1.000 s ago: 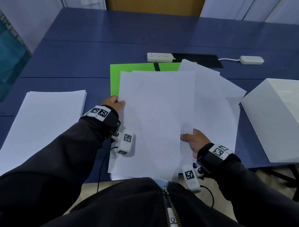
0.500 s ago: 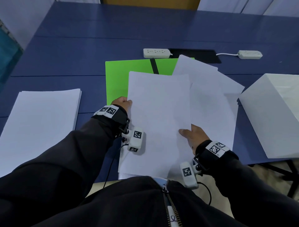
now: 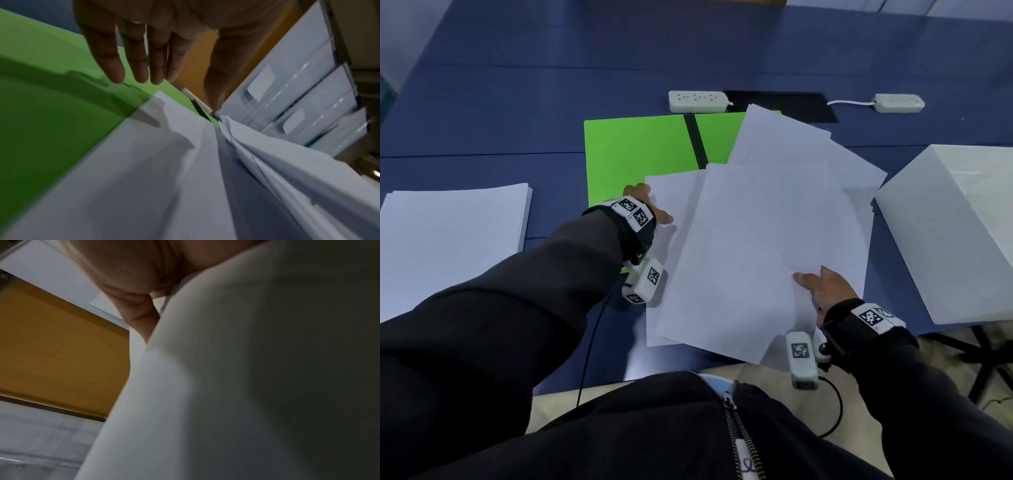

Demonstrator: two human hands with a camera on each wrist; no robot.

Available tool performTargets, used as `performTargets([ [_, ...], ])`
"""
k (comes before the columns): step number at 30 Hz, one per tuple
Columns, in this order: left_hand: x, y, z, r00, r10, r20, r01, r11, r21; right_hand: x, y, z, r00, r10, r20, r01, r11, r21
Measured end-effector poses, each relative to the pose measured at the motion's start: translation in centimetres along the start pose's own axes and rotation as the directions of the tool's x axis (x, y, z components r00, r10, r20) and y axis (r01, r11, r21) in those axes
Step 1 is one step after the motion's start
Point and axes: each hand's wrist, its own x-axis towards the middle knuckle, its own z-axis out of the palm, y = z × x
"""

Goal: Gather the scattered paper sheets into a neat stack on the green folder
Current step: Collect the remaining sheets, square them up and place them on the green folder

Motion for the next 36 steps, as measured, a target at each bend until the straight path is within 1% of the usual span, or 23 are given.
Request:
performTargets([
  [2, 1.0, 1.0, 0.2, 0.999, 0.023, 0.025, -0.026, 0.993, 0.114, 0.2, 0.3, 0.0, 1.000, 0.019, -0.021, -0.019, 1.000, 0.009],
  [5, 2.0, 2.5, -0.2, 0.998, 0.064, 0.024, -0.068, 0.961, 0.267, 0.3, 0.2, -0.1, 1.000, 0.013, 0.012, -0.013, 1.000, 0.002],
  [6, 2.5, 3.0, -0.5, 0.997, 0.079, 0.028, -0.083, 0.952, 0.293, 0.3, 0.1, -0.1, 0.999, 0.021, 0.035, -0.022, 1.000, 0.003],
  [7, 2.9, 3.4, -0.8, 0.995, 0.087, 0.039, -0.094, 0.947, 0.308, 0.6, 0.2, -0.2, 0.999, 0.023, 0.025, -0.023, 1.000, -0.003],
  [8, 3.6, 3.8, -1.1, 0.995, 0.088, 0.052, -0.100, 0.941, 0.323, 0.6, 0.1, -0.2, 0.999, 0.014, 0.042, -0.015, 1.000, 0.011],
  [11, 4.9, 4.2, -1.6, 0.993, 0.087, 0.077, -0.111, 0.909, 0.403, 1.2, 0.4, -0.1, 1.000, -0.017, 0.021, 0.017, 1.000, 0.021],
  [15, 5.5, 3.9, -1.8, 0.994, 0.084, 0.073, -0.111, 0.801, 0.589, 1.5, 0.5, 0.2, 1.000, -0.007, 0.027, 0.006, 1.000, 0.030],
  [17, 5.9, 3.9, -1.8, 0.993, 0.093, 0.066, -0.114, 0.761, 0.639, 1.7, 0.5, 0.3, 1.000, 0.006, 0.026, -0.007, 0.999, 0.046],
  [20, 5.9, 4.0, -1.8, 0.988, 0.149, 0.043, -0.141, 0.754, 0.641, 2.1, 0.7, 0.5, 0.999, 0.021, 0.037, -0.023, 0.999, 0.047],
  [21, 5.8, 4.0, -1.9, 0.988, 0.138, 0.065, -0.146, 0.739, 0.657, 2.2, 0.7, 0.7, 0.999, 0.025, 0.034, -0.027, 0.999, 0.047],
  [23, 5.2, 4.4, -2.1, 0.992, 0.092, 0.082, -0.123, 0.739, 0.662, 2.5, 1.0, 0.9, 0.999, 0.041, 0.036, -0.043, 0.998, 0.053],
  [26, 5.2, 4.6, -1.9, 0.996, 0.074, 0.055, -0.092, 0.794, 0.601, 2.6, 1.1, 1.3, 0.997, 0.061, 0.053, -0.064, 0.996, 0.059],
  [28, 5.7, 4.2, -1.6, 0.994, 0.100, 0.051, -0.112, 0.833, 0.541, 2.6, 1.0, 1.6, 0.996, 0.064, 0.060, -0.068, 0.996, 0.058],
  [32, 5.2, 4.2, -1.0, 0.987, 0.142, 0.072, -0.159, 0.861, 0.483, 2.6, 0.8, 1.8, 0.996, 0.058, 0.061, -0.061, 0.997, 0.041],
  [33, 4.8, 4.3, -0.9, 0.988, 0.146, 0.055, -0.155, 0.886, 0.437, 2.5, 0.7, 1.8, 0.996, 0.052, 0.068, -0.055, 0.998, 0.041],
  [36, 5.1, 3.5, -0.8, 0.995, 0.099, 0.014, -0.099, 0.964, 0.246, 2.2, 0.7, 1.8, 0.997, 0.039, 0.069, -0.042, 0.998, 0.040],
])
